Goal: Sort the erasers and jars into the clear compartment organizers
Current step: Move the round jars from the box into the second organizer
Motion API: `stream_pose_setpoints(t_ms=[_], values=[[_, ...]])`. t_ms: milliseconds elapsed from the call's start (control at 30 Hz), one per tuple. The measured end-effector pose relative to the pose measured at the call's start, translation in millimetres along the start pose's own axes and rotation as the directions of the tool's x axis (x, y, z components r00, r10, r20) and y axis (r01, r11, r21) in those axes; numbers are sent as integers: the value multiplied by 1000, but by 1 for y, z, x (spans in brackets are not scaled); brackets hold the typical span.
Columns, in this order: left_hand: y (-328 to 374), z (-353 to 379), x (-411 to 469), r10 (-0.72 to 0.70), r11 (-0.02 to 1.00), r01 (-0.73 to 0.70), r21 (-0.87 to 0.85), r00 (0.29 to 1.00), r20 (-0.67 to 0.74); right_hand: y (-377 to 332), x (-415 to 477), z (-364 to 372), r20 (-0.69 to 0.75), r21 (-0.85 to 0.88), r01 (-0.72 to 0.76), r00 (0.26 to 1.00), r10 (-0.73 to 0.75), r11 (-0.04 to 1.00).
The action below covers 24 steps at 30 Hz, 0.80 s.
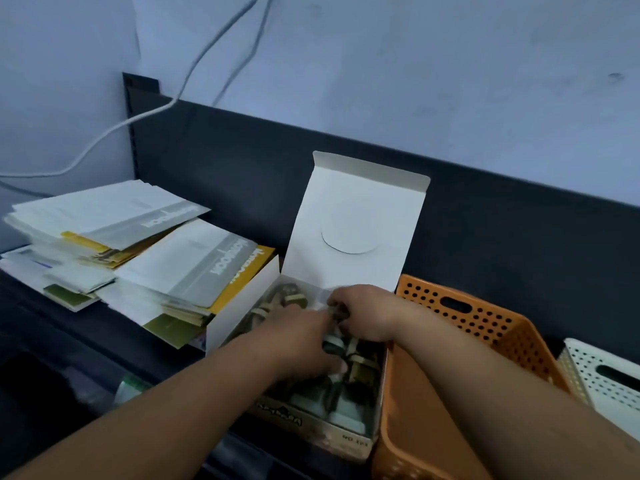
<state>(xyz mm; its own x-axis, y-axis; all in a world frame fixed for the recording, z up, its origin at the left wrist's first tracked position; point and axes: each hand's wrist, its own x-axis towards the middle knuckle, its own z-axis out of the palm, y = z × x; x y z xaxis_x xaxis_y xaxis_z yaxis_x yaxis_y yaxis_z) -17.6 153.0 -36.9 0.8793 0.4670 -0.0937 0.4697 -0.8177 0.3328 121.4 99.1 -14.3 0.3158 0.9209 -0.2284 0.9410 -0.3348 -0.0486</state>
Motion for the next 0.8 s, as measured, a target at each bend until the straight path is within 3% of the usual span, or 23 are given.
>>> stream_pose_setpoints(t_ms=[267,467,600,700,800], values=[[-18,-3,10,50,998,-49,-38,998,32,-4,19,0,13,-32,-46,999,47,998],[-28,1,11,65,980,-73,-187,997,-48,-6,20,-1,67,-22,20,998,-19,1000],[-40,0,11,21,915,-70,-397,992,-127,-6,24,0,71,-27,1,997,1,1000],[-44,-7,7,-16,840,-82,-537,985,-175,-7,29,7,7,-19,-16,1000,16,1000],[-47,-13,4,-42,809,-92,-581,976,-214,-6,24,4,-123,156,-11,992,31,988]])
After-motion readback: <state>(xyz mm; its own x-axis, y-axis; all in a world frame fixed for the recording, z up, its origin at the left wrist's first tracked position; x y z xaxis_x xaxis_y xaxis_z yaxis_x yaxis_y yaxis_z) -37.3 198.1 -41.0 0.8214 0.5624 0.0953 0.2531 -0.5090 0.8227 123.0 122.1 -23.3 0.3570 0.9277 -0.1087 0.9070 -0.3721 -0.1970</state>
